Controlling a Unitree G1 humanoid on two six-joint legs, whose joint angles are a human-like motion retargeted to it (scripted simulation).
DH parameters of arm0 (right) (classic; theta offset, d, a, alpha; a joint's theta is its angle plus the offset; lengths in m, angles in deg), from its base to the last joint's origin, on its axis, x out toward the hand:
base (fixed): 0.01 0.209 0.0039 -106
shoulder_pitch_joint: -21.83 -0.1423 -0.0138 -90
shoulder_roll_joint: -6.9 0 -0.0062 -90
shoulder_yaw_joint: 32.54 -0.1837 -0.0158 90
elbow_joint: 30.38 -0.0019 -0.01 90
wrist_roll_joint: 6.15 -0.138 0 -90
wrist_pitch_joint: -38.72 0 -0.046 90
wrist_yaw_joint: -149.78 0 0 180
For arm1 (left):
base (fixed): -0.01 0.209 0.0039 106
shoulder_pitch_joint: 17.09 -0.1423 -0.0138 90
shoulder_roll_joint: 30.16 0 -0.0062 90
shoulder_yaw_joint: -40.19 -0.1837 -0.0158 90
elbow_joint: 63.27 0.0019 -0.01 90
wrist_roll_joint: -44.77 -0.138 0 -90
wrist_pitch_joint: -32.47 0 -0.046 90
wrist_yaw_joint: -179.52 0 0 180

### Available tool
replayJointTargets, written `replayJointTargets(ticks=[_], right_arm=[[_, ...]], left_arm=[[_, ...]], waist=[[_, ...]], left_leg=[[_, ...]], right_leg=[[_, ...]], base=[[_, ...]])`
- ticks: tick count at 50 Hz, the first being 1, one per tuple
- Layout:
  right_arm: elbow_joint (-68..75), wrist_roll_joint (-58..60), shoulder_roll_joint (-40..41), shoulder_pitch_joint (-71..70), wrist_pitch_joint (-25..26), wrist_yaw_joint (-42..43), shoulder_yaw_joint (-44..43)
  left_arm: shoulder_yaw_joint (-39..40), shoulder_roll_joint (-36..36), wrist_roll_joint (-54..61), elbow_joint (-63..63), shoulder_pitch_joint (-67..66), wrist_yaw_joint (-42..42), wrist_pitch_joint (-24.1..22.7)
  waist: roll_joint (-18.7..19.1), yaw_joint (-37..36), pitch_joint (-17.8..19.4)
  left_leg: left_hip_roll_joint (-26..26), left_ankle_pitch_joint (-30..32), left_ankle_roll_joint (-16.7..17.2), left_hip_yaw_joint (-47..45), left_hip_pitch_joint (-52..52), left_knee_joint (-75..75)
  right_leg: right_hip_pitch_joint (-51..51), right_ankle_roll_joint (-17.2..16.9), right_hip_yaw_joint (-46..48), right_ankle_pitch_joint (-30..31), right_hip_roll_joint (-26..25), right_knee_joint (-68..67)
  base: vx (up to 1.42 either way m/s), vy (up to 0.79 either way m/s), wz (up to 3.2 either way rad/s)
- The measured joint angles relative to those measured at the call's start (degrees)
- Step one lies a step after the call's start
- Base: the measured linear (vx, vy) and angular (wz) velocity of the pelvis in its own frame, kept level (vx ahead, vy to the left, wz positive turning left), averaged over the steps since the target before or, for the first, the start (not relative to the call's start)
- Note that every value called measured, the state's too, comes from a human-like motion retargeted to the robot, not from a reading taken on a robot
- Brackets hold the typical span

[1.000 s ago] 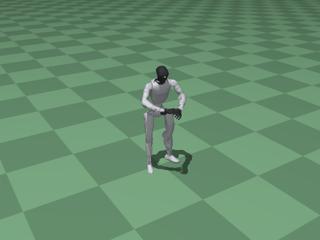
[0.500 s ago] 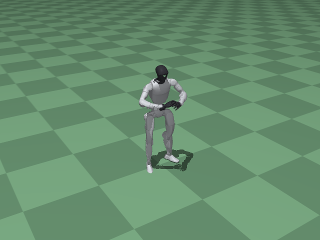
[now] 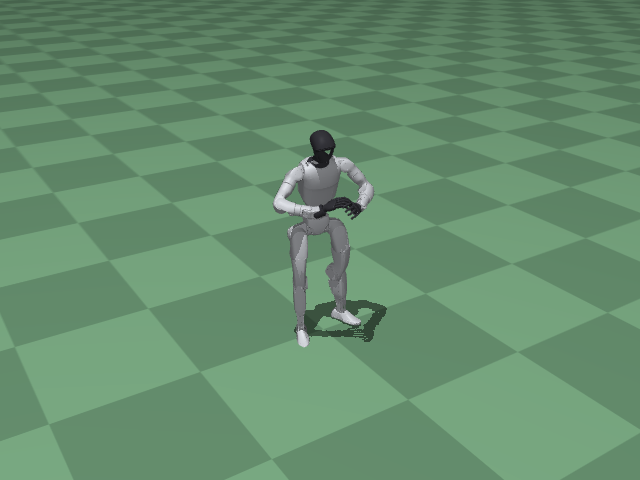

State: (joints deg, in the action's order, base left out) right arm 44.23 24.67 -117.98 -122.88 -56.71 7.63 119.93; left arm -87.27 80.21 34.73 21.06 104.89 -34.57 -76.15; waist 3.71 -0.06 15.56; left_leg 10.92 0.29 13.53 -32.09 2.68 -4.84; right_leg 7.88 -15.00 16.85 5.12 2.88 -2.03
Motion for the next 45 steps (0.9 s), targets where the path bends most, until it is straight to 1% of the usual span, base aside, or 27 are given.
replayJointTargets(ticks=[2,4,5,9,12,14,16,19,22,25,27,30,32,33,34,35,36,37,38,39,40,42,45], right_arm=[[2.9,0.7,1.3,0.2,0.0,-1.0,0.9],[9.6,1.4,4.1,-1.5,0.6,-2.1,2.3],[13.9,1.7,5.9,-2.8,1.0,-2.6,3.2],[37.2,0.7,16.0,-10.2,3.2,-4.4,6.1],[49.6,-4.8,22.0,-14.0,4.6,-5.2,4.1],[52.3,-11.1,24.1,-15.1,5.1,-4.1,0.2],[51.0,-17.7,24.9,-15.0,5.2,-2.2,-4.4],[45.3,-26.0,25.1,-12.1,4.4,-0.3,-10.9],[39.2,-33.9,25.4,-6.6,3.0,-1.4,-15.9],[34.4,-44.4,26.3,0.6,1.4,-4.9,-20.4],[32.4,-53.0,27.3,5.5,0.2,-7.4,-23.3],[30.9,-65.2,29.2,11.9,-1.3,-10.2,-27.1],[30.9,-69.6,29.7,14.9,-2.0,-12.3,-28.8],[30.7,-75.1,30.5,16.5,-3.9,-11.4,-29.7],[30.7,-78.0,30.8,17.7,-4.9,-11.5,-30.4],[30.9,-79.7,30.9,18.8,-5.3,-12.1,-30.8],[31.1,-82.3,31.1,19.6,-6.0,-12.2,-31.3],[31.7,-82.0,30.6,20.0,-5.5,-13.6,-31.4],[32.8,-75.6,28.9,19.6,-2.3,-17.5,-30.8],[32.8,-78.2,29.1,20.2,-2.8,-17.3,-31.1],[32.2,-85.3,30.3,21.2,-5.3,-15.0,-31.8],[32.9,-91.5,30.4,22.1,-6.6,-14.9,-32.5],[33.8,-93.0,29.7,22.4,-6.9,-15.4,-32.7]], left_arm=[[-0.7,-1.0,-1.2,3.0,-0.3,0.6,0.5],[-2.6,-2.6,-2.6,9.5,2.7,0.5,1.7],[-3.9,-3.7,-3.4,13.7,5.1,0.3,2.4],[-10.6,-10.1,-4.7,37.0,20.7,-1.0,6.0],[-12.9,-15.0,0.6,51.2,30.7,1.1,7.9],[-11.3,-17.1,7.9,55.7,34.9,2.9,8.2],[-7.6,-17.7,16.4,55.3,36.5,3.6,7.8],[-0.4,-16.9,27.7,48.6,33.6,3.9,5.8],[7.1,-16.7,39.5,39.4,25.9,6.1,2.8],[14.0,-18.5,56.2,31.2,15.9,11.7,0.7],[18.1,-20.3,68.5,28.2,9.3,16.9,1.1],[23.7,-22.2,84.8,26.9,0.8,23.4,4.4],[26.1,-20.9,87.3,28.8,-3.6,26.5,6.5],[27.6,-20.6,92.3,30.2,-5.2,26.9,6.1],[28.3,-19.4,91.9,31.8,-6.5,26.6,6.1],[28.6,-17.6,88.9,33.6,-7.6,25.9,6.3],[29.8,-16.7,91.7,35.7,-8.0,25.0,5.3],[30.7,-15.5,93.0,37.9,-8.1,24.3,4.6],[31.0,-13.7,91.1,40.2,-7.9,24.2,4.8],[31.4,-12.0,90.4,42.2,-7.1,22.9,4.1],[31.7,-10.4,90.2,44.2,-6.1,21.0,3.0],[31.7,-7.0,89.4,47.0,-3.0,19.1,2.1],[30.7,-2.5,87.9,49.0,3.2,18.1,1.8]], waist=[[-0.1,0.7,0.6],[-0.1,1.8,1.1],[-0.1,2.4,1.4],[-0.2,4.4,2.6],[-0.5,4.8,2.8],[-0.8,4.9,2.5],[-1.2,4.8,1.9],[-2.1,4.4,0.7],[-3.0,3.3,-0.1],[-4.0,1.3,0.1],[-4.8,-0.3,0.2],[-5.7,-2.8,0.6],[-6.1,-4.0,0.9],[-6.1,-4.4,1.3],[-6.1,-4.6,1.5],[-6.0,-4.7,1.7],[-5.8,-4.6,1.9],[-5.6,-4.5,2.1],[-5.3,-4.3,2.2],[-4.9,-3.9,2.3],[-4.5,-3.5,2.4],[-3.7,-2.8,2.5],[-2.5,-1.8,2.2]], left_leg=[[0.0,0.0,0.2,0.1,-0.1,0.1],[-0.2,0.1,0.3,0.5,-0.4,0.0],[-0.4,0.2,0.4,0.8,-0.5,-0.1],[-1.1,0.5,0.8,2.5,-1.4,-0.2],[-1.6,0.8,1.4,3.6,-2.3,-0.2],[-2.2,1.1,1.4,4.3,-3.2,-0.2],[-2.8,1.3,1.5,4.7,-3.8,-0.2],[-3.4,1.2,1.5,5.1,-3.9,-0.2],[-3.2,0.4,1.5,4.9,-2.2,-0.2],[-2.5,-0.9,1.2,4.2,0.6,-0.2],[-2.6,-1.5,0.2,3.9,1.5,-0.2],[-2.4,-2.5,-0.8,3.4,2.0,0.4],[-2.1,-2.7,-1.0,3.1,2.0,0.5],[-2.0,-2.6,-0.9,3.0,2.0,0.4],[-1.9,-2.5,-0.7,3.0,2.0,0.3],[-1.8,-2.4,-0.6,3.1,1.8,0.2],[-1.8,-2.2,-0.4,3.2,1.7,0.0],[-1.9,-2.0,-0.2,3.3,1.6,-0.2],[-2.0,-1.9,-0.1,3.5,1.3,-0.2],[-2.0,-1.8,0.2,3.8,1.1,-0.2],[-2.1,-1.6,0.7,4.0,1.0,-0.2],[-2.4,-1.4,1.1,4.5,0.7,-0.2],[-3.2,-1.1,1.4,5.2,0.3,-0.2]], right_leg=[[0.0,0.0,0.1,0.1,0.0,0.1],[0.0,0.0,0.5,0.2,0.4,0.0],[0.0,0.0,0.7,0.2,0.6,0.0],[-0.1,0.0,2.2,0.3,1.7,0.0],[-0.1,0.0,3.3,0.6,2.3,0.4],[0.1,0.0,3.9,1.0,2.8,0.9],[0.2,0.0,4.3,1.3,3.3,1.4],[-0.1,0.0,4.5,1.4,3.8,1.6],[-1.4,0.0,4.0,0.7,3.9,1.2],[-3.2,0.0,3.0,-0.6,3.5,0.0],[-3.4,0.0,2.5,-1.0,3.6,-0.8],[-3.3,0.0,1.7,-1.5,3.5,-1.8],[-3.1,0.0,1.6,-1.4,3.2,-2.0],[-3.1,0.0,1.6,-1.4,3.0,-2.0],[-3.0,0.0,1.7,-1.2,2.9,-1.8],[-3.0,0.0,1.8,-1.1,2.7,-1.7],[-3.0,0.0,2.1,-1.0,2.7,-1.5],[-3.0,0.0,2.3,-0.9,2.7,-1.2],[-3.0,0.0,2.5,-0.8,2.8,-1.0],[-3.0,0.0,2.7,-0.7,2.8,-0.7],[-3.2,0.0,3.1,-0.6,2.9,-0.5],[-3.5,0.0,3.6,-0.5,3.2,0.0],[-3.7,0.0,4.2,-0.4,4.1,0.4]], base=[[-0.08,0.01,0.04],[-0.1,0.05,0.2],[-0.12,0.07,0.31],[-0.13,0.07,0.39],[-0.12,0.06,0.34],[-0.11,0.07,0.32],[-0.07,0.08,0.25],[0.0,0.07,0.13],[0.09,0.03,-0.09],[0.11,0.01,-0.24],[0.05,0.04,-0.2],[0.0,0.02,-0.19],[0.0,0.0,0.0],[-0.05,-0.01,-0.04],[-0.06,-0.01,0.01],[-0.06,-0.01,0.07],[-0.06,0.01,0.12],[-0.06,0.02,0.16],[-0.06,0.03,0.19],[-0.06,0.03,0.24],[-0.05,0.03,0.27],[-0.04,0.04,0.27],[-0.04,0.06,0.22]])
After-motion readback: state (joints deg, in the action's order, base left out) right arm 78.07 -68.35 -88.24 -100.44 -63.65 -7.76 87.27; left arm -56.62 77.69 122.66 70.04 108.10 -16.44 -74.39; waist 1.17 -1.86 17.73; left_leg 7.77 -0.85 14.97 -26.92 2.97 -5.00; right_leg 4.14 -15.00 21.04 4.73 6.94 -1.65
